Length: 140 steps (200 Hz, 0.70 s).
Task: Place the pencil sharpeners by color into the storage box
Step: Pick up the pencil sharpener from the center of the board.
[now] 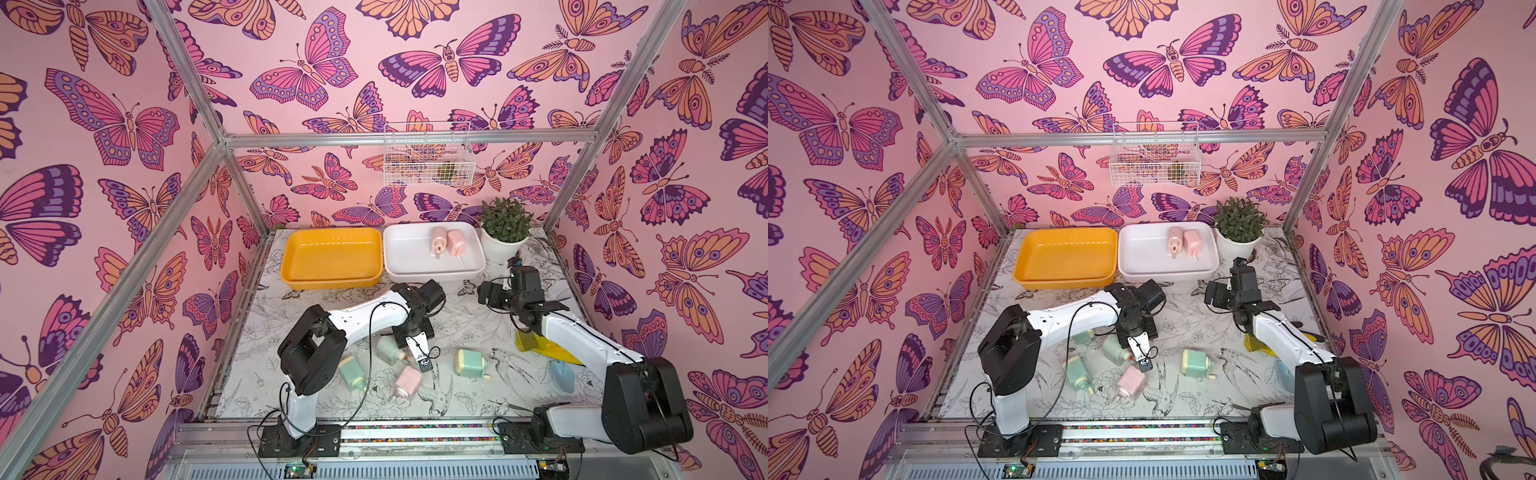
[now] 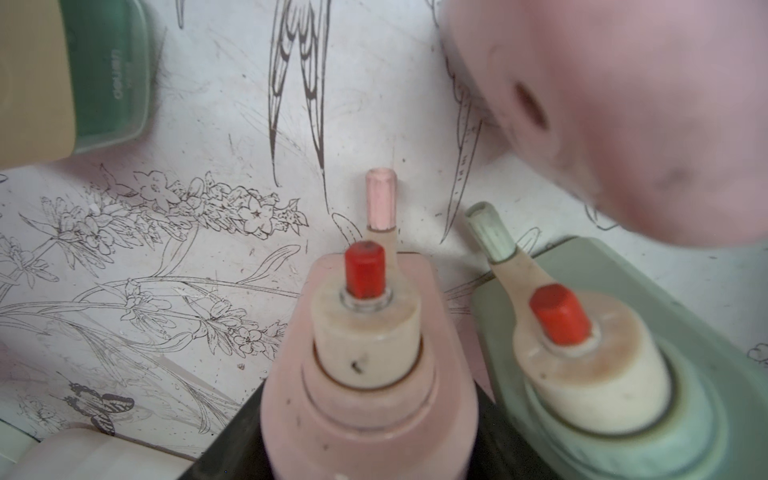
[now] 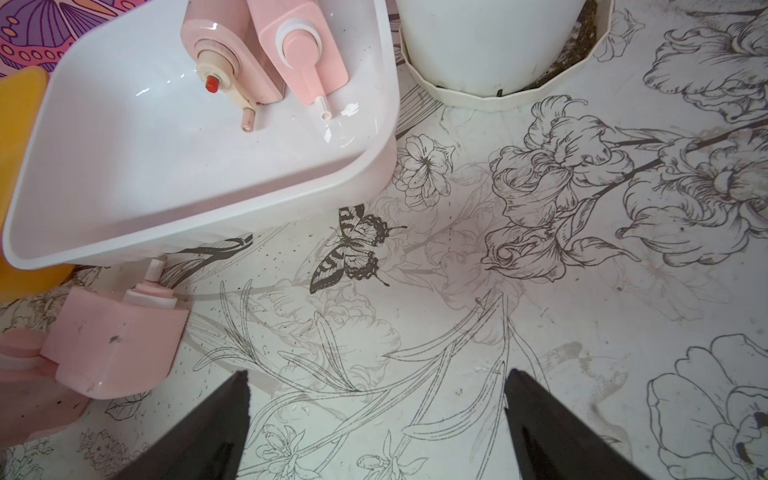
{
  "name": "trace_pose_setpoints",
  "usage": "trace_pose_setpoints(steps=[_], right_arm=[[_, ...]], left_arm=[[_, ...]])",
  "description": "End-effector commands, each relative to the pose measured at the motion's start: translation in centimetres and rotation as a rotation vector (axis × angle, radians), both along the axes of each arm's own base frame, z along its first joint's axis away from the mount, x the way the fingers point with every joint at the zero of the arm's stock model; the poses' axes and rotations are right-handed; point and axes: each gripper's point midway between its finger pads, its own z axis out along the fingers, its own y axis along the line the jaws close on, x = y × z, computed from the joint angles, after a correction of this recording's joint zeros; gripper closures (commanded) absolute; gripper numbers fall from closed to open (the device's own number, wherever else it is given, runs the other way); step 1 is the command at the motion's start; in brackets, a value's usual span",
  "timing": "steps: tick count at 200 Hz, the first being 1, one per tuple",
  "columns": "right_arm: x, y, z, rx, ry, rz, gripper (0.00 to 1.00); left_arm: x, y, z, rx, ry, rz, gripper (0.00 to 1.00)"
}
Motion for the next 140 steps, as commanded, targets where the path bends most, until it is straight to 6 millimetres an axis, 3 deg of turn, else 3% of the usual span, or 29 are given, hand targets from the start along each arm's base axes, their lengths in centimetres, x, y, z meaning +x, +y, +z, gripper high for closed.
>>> trace_pose_setpoints(steps=[1, 61, 113, 130, 133, 137, 140], right_arm=[[0.4, 0.3, 0.5, 0.014, 0.007, 0.004, 0.02], [0.0, 0.3, -0.4, 0.004, 0.031, 0.013, 0.02], [0.3, 0.6, -0.7, 0.017, 0.047, 0.023, 0.02], [0.3, 0.7, -1.0, 0.021, 0.053, 0.024, 0.02], [0.3, 0.8, -1.0, 0.021, 0.053, 0.026, 0.02], [0.3, 0.8, -1.1, 0.022, 0.056, 0.027, 0.02], [0.3, 0.8, -1.1, 0.024, 0.056, 0.028, 0.03]], left_arm=[[1.6, -0.9, -1.3, -0.01, -0.032, -0.055, 0.64], [4.7, -2.5, -2.1, -0.062, -0.068, -0.124, 0.62], [4.4, -2.8, -2.7, -0.067, -0.046, -0.158, 0.57], [4.5, -2.9, -2.4, -0.071, -0.051, -0.155, 0.46], [4.6, -2.9, -2.3, -0.07, -0.055, -0.155, 0.34], [4.6, -2.8, -2.2, -0.07, -0.06, -0.155, 0.05], [4.7, -2.9, -2.1, -0.07, -0.065, -0.154, 0.01]])
